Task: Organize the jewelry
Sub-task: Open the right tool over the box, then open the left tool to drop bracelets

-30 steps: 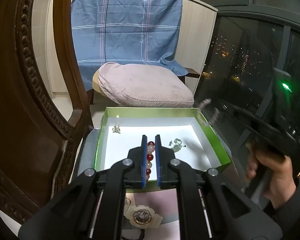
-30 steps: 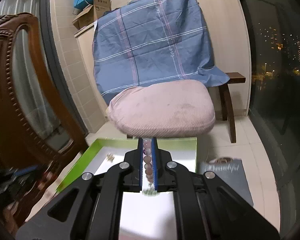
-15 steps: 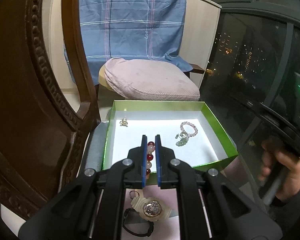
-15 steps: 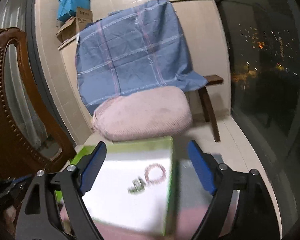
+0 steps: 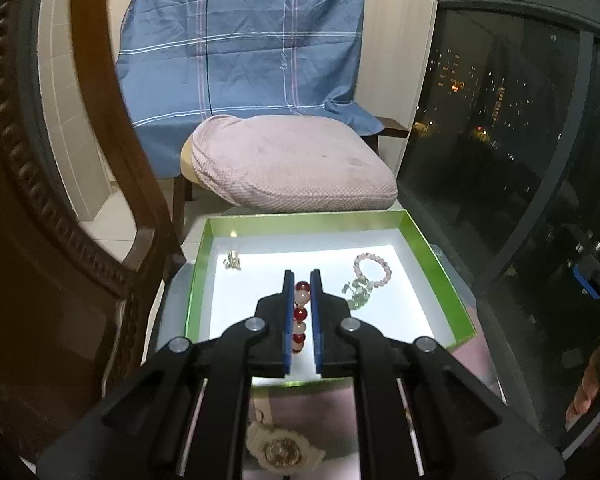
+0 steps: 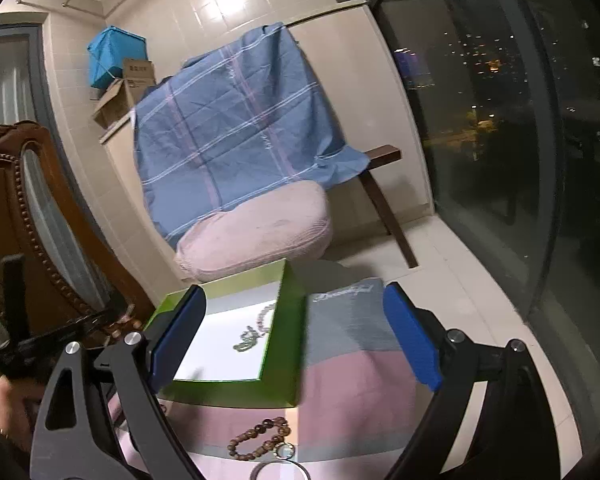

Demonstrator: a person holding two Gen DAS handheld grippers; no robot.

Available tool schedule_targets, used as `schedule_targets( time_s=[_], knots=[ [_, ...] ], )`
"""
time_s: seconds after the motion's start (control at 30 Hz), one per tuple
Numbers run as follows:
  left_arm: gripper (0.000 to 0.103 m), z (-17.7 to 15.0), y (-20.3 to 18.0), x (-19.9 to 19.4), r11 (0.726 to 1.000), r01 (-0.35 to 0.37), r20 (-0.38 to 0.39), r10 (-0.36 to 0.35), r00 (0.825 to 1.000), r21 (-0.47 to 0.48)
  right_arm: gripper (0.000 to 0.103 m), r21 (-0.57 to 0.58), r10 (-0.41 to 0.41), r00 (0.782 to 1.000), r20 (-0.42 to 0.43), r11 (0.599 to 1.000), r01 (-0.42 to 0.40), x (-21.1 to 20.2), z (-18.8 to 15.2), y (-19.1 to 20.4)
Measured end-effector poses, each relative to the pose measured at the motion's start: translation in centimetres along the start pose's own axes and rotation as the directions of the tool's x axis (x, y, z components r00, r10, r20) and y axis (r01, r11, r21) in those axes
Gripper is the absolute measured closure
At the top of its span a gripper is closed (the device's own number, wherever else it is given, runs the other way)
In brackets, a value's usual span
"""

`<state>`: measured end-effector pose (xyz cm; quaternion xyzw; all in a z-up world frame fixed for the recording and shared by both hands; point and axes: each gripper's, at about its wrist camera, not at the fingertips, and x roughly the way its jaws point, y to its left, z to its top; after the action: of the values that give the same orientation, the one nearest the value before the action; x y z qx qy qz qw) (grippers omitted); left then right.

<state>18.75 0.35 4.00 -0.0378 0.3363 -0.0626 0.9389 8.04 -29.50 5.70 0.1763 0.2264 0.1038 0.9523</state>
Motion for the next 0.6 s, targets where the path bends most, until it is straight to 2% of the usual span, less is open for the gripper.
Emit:
schedule_targets(
  time_s=[0.2,0.23,0.27,0.3,0.33,0.4,0.6],
  knots=[
    [0.094,2.5,-1.6,2.7,0.999,-0.025,-0.032,0.026,0.999,0.032,0.015,-0.006,0.026,1.0,-0.009,1.0,-0.026,0.7,0.0,0.6],
    [0.088,2.8,-1.7,3.0,0.999,-0.034,-0.035,0.035,0.999,0.036,0.015,-0.008,0.03,1.0,-0.01,1.0,-0.03,0.7,0.0,0.7],
    [0.063,3.0,-1.9,3.3,0.998,-0.037,-0.043,0.039,0.998,0.043,0.015,-0.011,0.033,0.999,-0.01,0.999,-0.033,0.8,0.0,0.8],
    [0.029,3.1,-2.1,3.5,0.998,-0.036,-0.042,0.038,0.998,0.048,0.015,-0.016,0.035,0.999,-0.008,0.999,-0.035,0.8,0.1,1.0],
    [0.021,3.0,-2.1,3.2,0.997,-0.053,-0.02,0.055,0.998,0.053,0.015,-0.023,0.035,0.999,-0.004,0.999,-0.035,0.7,0.1,1.1],
    [0.019,2.7,-2.3,2.0,0.994,-0.085,0.014,0.084,0.996,0.066,0.015,-0.03,0.038,0.999,0.0,0.999,-0.038,0.6,0.0,1.4],
    [0.012,-1.0,-1.2,-4.1,0.997,-0.067,0.093,0.065,0.994,0.023,0.015,-0.051,0.037,0.999,-0.007,0.998,-0.038,0.7,-0.2,1.8]
  ],
)
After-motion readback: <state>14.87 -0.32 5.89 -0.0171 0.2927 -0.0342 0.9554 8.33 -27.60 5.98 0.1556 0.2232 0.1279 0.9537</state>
